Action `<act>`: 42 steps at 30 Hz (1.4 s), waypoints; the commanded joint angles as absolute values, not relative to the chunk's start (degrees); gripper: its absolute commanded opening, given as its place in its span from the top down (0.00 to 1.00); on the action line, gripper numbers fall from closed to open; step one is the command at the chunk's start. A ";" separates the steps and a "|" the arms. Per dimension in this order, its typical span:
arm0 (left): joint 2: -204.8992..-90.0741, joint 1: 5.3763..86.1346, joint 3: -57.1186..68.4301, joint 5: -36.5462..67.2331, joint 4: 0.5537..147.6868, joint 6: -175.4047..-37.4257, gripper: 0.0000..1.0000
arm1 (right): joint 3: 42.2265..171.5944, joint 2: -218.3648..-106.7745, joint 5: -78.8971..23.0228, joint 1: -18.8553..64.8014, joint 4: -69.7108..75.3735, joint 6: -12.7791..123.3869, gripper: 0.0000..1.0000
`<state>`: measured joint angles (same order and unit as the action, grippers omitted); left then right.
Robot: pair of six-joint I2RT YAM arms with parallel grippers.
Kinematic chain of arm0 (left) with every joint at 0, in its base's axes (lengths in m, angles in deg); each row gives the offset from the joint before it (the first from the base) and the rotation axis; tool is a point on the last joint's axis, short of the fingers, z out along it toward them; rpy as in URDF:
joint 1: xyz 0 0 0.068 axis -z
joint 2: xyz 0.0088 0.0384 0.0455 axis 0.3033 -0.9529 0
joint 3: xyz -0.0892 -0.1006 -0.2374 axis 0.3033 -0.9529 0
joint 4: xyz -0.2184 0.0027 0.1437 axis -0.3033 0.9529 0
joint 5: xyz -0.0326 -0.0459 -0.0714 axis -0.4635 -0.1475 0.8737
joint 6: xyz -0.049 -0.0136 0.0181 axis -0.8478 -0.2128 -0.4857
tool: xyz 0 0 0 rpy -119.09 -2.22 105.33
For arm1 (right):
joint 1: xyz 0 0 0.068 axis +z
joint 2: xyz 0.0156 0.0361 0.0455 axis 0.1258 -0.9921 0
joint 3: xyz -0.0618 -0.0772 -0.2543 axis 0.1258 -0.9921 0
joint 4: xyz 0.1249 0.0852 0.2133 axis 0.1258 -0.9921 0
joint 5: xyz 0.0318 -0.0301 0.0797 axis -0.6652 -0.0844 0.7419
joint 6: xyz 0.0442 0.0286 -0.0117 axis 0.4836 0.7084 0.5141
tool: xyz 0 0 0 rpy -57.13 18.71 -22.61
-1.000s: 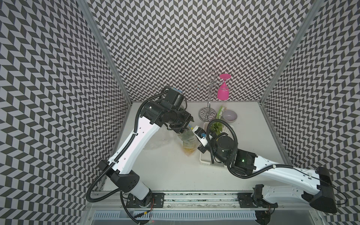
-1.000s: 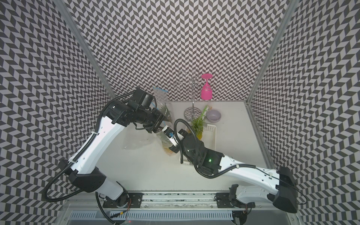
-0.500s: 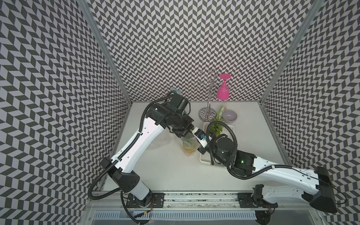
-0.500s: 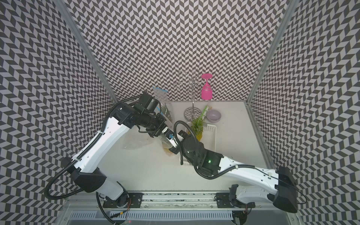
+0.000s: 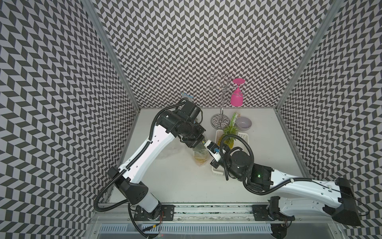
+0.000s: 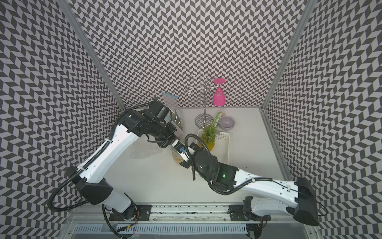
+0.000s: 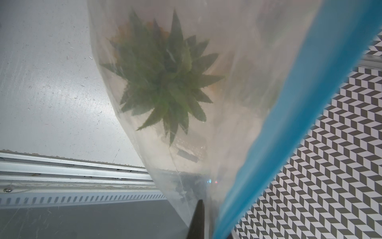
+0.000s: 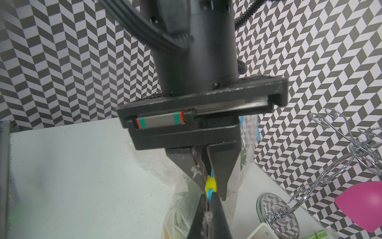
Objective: Open the zip-top bag and take out the pineapple
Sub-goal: Unzip the zipper on the zipper food storage bag.
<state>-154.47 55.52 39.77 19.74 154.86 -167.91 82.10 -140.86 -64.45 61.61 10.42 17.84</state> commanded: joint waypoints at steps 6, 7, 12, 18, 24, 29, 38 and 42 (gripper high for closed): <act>-153.90 55.05 40.45 18.41 155.30 -168.28 0.71 | 81.66 -140.00 -66.89 62.38 15.12 20.07 1.00; -153.56 55.10 40.55 18.64 155.30 -168.55 0.72 | 81.82 -140.29 -66.98 62.39 15.22 19.91 1.00; -153.11 55.62 40.52 19.54 155.34 -169.17 0.77 | 82.28 -141.10 -66.56 62.37 15.06 20.25 1.00; -151.88 56.24 40.30 20.47 155.30 -170.39 0.71 | 81.99 -142.22 -66.65 62.07 15.13 21.54 1.00; -150.69 56.68 40.46 20.46 155.39 -170.82 0.66 | 81.40 -142.89 -66.38 60.82 15.65 23.40 1.00; -149.92 57.27 39.74 20.88 155.30 -171.28 0.79 | 81.39 -142.96 -66.31 60.54 16.06 23.75 1.00; -150.29 58.00 39.24 20.59 155.31 -170.98 0.90 | 81.68 -142.66 -66.13 60.53 15.85 24.21 1.00; -150.37 58.00 38.23 19.58 155.36 -170.03 0.94 | 82.36 -141.35 -65.41 60.62 14.80 24.38 1.00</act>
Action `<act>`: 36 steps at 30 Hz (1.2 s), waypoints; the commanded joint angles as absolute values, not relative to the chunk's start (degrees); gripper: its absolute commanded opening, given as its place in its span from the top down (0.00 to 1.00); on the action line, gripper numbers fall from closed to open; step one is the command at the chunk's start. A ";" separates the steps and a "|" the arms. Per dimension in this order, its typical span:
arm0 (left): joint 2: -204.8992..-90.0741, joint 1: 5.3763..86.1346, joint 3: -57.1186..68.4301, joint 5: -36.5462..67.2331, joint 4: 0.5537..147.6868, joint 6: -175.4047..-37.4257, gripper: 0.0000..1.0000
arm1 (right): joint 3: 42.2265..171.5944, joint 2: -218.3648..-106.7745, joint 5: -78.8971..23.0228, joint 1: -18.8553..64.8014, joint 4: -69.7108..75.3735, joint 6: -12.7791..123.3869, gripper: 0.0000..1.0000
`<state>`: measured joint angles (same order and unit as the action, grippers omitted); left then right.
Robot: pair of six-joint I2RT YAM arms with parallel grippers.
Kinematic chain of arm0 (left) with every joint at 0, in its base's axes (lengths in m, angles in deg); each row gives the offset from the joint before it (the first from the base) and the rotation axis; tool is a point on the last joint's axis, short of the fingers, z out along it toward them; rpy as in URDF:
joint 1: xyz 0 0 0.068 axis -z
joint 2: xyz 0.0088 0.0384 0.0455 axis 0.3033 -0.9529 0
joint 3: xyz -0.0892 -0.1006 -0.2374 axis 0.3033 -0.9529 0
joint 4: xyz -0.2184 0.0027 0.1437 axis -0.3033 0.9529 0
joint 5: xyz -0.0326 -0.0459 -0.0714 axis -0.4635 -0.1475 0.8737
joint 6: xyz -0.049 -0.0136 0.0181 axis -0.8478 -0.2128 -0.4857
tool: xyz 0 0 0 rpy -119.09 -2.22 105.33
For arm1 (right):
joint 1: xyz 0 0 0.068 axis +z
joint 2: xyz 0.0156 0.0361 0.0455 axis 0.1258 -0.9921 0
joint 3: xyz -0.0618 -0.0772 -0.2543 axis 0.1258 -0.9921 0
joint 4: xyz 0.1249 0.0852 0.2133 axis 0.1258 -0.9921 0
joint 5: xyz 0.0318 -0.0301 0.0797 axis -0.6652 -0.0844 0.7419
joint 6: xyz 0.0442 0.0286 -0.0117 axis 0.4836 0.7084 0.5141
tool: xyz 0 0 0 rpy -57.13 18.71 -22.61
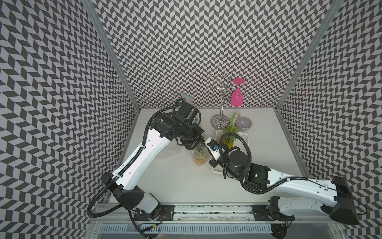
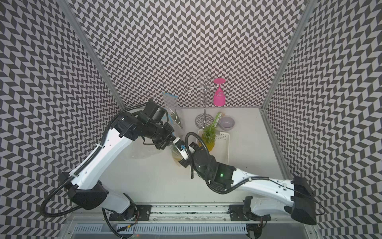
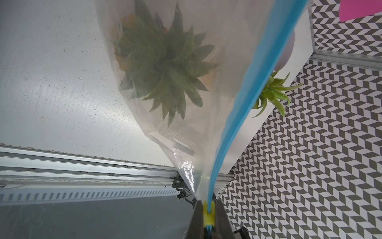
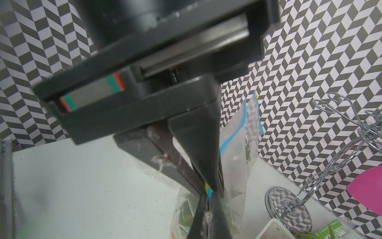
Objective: Open the zip-top bag and take out the pineapple
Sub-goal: Unzip the zipper on the zipper food storage bag.
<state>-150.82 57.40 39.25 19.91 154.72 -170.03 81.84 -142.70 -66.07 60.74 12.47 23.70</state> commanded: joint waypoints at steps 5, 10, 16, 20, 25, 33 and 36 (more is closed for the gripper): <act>-151.62 57.76 38.01 16.73 155.30 -168.72 0.95 | 83.18 -139.78 -62.47 60.93 11.44 24.21 1.00; -153.68 56.25 40.99 12.21 155.30 -166.67 0.95 | 82.03 -138.10 -62.85 61.89 10.36 25.07 1.00; -155.26 55.36 41.42 10.00 155.21 -165.12 0.95 | 81.91 -137.60 -63.24 62.21 9.97 25.16 1.00; -155.96 55.19 44.08 9.12 155.25 -164.69 0.96 | 81.19 -137.63 -64.02 62.20 10.60 25.71 1.00; -155.74 55.87 44.63 10.86 155.21 -164.87 0.99 | 81.06 -138.36 -66.89 61.72 11.73 27.00 1.00; -155.64 56.24 45.98 11.72 155.24 -165.14 1.00 | 83.13 -140.45 -66.22 61.68 8.95 28.07 0.51; -155.82 56.55 46.46 11.73 155.23 -165.13 1.00 | 83.42 -141.30 -66.99 61.55 9.35 28.12 0.55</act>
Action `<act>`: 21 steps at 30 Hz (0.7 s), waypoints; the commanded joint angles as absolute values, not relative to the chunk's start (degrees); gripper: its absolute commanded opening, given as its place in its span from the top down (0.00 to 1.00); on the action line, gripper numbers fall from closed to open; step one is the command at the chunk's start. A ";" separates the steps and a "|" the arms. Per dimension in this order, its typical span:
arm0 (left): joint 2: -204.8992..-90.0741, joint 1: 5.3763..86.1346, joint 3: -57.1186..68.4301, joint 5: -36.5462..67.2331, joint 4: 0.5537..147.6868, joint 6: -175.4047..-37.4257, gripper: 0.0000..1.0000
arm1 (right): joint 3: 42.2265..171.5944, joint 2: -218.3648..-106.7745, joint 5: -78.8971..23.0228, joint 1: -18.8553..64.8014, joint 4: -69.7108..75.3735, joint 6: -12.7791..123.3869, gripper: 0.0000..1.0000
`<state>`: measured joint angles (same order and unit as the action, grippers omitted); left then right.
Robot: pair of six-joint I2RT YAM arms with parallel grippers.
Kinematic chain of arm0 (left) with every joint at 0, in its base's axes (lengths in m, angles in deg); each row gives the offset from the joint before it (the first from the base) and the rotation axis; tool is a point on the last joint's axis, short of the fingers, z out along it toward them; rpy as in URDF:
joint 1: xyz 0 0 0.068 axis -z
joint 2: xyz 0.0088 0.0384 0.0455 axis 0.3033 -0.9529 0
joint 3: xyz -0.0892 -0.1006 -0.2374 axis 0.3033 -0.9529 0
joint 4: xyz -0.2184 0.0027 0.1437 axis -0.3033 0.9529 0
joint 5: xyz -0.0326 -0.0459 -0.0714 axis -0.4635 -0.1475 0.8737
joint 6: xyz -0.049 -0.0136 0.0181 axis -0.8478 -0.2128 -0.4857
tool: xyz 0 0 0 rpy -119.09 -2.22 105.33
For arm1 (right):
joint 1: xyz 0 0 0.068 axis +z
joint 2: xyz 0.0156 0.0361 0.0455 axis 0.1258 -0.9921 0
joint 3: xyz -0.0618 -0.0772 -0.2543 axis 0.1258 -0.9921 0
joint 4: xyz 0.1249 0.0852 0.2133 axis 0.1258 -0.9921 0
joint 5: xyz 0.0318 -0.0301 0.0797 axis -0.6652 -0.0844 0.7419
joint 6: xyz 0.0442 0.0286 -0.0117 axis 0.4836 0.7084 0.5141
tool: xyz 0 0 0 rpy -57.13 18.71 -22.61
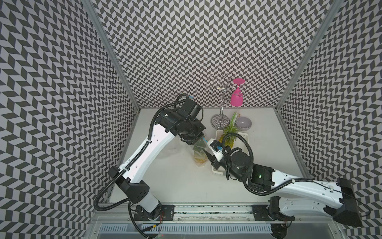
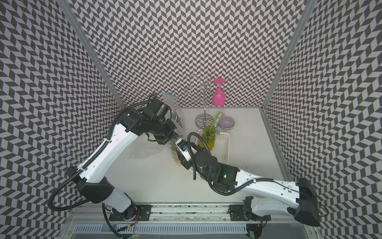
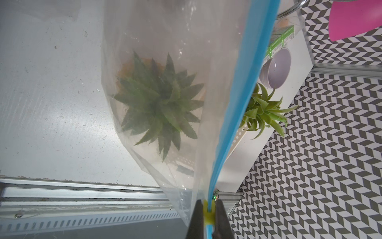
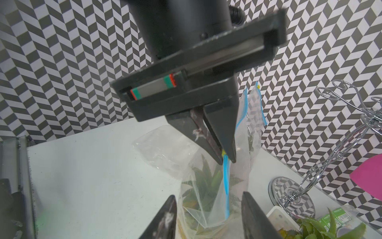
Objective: Open the zip-top bag and take out the pineapple
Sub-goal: Unzip the zipper on the zipper food storage bag.
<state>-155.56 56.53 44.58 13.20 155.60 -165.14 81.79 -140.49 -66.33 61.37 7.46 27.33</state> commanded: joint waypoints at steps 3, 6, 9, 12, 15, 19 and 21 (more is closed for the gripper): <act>-155.74 56.93 46.41 11.90 155.29 -165.31 1.00 | 84.47 -142.66 -67.57 60.61 9.55 27.66 0.66; -155.60 57.19 46.37 11.75 155.30 -165.40 1.00 | 85.17 -143.57 -67.56 59.32 9.73 27.46 0.77; -155.46 57.21 46.15 11.65 155.30 -165.48 1.00 | 85.26 -143.59 -66.75 58.69 9.85 27.20 0.84; -155.38 57.30 46.28 11.27 155.30 -165.51 1.00 | 85.44 -143.92 -66.48 58.67 9.35 27.27 0.98; -155.27 57.30 45.96 10.77 155.30 -165.28 1.00 | 85.27 -143.60 -66.07 58.69 9.47 27.46 1.00; -155.44 57.30 44.12 10.04 155.06 -164.80 1.00 | 85.04 -142.11 -63.75 58.76 10.92 26.41 1.00; -155.88 57.38 43.86 9.24 154.68 -164.48 1.00 | 85.34 -141.78 -62.84 58.71 10.93 25.89 1.00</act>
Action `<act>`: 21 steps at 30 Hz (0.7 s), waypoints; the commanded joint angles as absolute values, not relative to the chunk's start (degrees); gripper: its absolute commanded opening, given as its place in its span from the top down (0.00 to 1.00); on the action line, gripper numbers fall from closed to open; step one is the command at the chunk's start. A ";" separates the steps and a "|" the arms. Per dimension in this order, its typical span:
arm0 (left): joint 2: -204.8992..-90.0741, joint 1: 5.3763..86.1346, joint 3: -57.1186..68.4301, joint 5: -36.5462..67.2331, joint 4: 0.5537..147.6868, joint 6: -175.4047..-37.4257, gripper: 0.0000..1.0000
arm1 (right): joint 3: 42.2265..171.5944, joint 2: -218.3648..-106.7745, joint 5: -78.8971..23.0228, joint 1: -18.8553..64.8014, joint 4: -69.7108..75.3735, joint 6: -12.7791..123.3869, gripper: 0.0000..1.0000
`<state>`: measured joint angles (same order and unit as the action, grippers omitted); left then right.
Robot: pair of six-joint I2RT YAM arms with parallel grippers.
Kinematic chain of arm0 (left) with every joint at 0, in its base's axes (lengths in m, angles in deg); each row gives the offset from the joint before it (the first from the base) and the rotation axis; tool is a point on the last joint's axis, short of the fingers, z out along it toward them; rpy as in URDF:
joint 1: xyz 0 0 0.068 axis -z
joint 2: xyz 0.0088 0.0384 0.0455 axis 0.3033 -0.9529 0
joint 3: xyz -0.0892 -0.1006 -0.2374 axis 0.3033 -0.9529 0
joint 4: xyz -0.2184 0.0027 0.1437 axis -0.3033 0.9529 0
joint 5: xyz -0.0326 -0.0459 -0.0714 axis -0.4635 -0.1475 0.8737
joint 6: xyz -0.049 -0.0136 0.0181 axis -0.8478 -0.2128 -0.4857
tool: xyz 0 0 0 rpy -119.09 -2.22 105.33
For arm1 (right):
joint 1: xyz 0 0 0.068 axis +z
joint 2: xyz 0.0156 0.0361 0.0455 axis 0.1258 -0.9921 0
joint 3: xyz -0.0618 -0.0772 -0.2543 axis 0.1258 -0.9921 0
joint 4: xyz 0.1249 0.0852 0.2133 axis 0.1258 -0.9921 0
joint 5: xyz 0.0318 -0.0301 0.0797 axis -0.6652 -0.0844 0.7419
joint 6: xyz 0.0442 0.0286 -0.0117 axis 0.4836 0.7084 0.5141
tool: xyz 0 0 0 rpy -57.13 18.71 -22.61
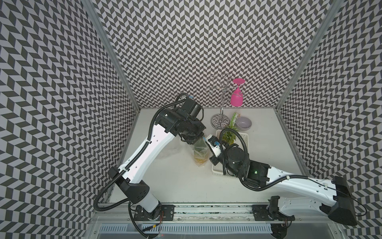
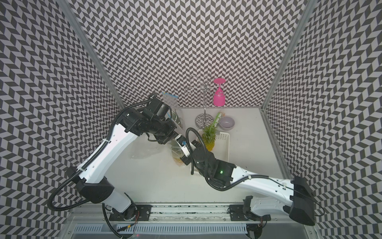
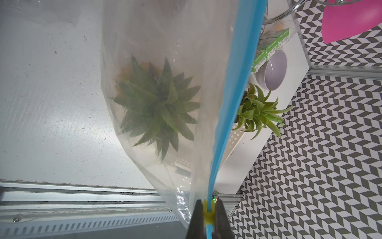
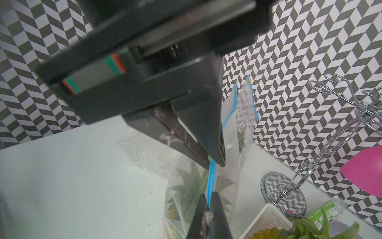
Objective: Open the zip-top bag and take out the pineapple
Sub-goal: Unzip the zipper on the zipper food storage bag.
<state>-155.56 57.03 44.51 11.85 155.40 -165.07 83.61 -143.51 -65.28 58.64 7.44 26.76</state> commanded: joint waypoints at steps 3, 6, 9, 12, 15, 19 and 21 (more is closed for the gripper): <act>-156.54 57.39 44.08 7.05 154.77 -163.88 1.00 | 85.62 -141.27 -62.02 58.78 10.99 25.50 1.00; -157.11 57.47 43.84 6.65 154.28 -163.73 1.00 | 85.70 -140.92 -61.40 58.78 11.11 25.61 1.00; -157.48 57.73 43.50 5.68 154.07 -163.39 1.00 | 85.70 -140.50 -61.16 58.78 11.15 25.77 1.00; -157.83 57.73 43.29 4.41 154.07 -162.88 1.00 | 85.70 -140.09 -60.94 58.78 11.37 25.88 1.00; -158.23 57.73 43.56 2.85 154.07 -162.44 1.00 | 85.97 -140.02 -60.59 58.78 11.11 26.12 1.00; -159.06 57.73 44.76 0.57 154.50 -161.58 1.00 | 85.79 -139.67 -60.50 58.78 10.69 26.45 1.00; -159.24 57.73 44.77 -0.26 154.68 -161.15 1.00 | 85.70 -139.36 -60.41 58.78 10.47 26.46 1.00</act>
<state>-157.62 58.58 44.21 7.72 155.27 -162.60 83.61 -142.89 -63.05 58.13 5.28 26.21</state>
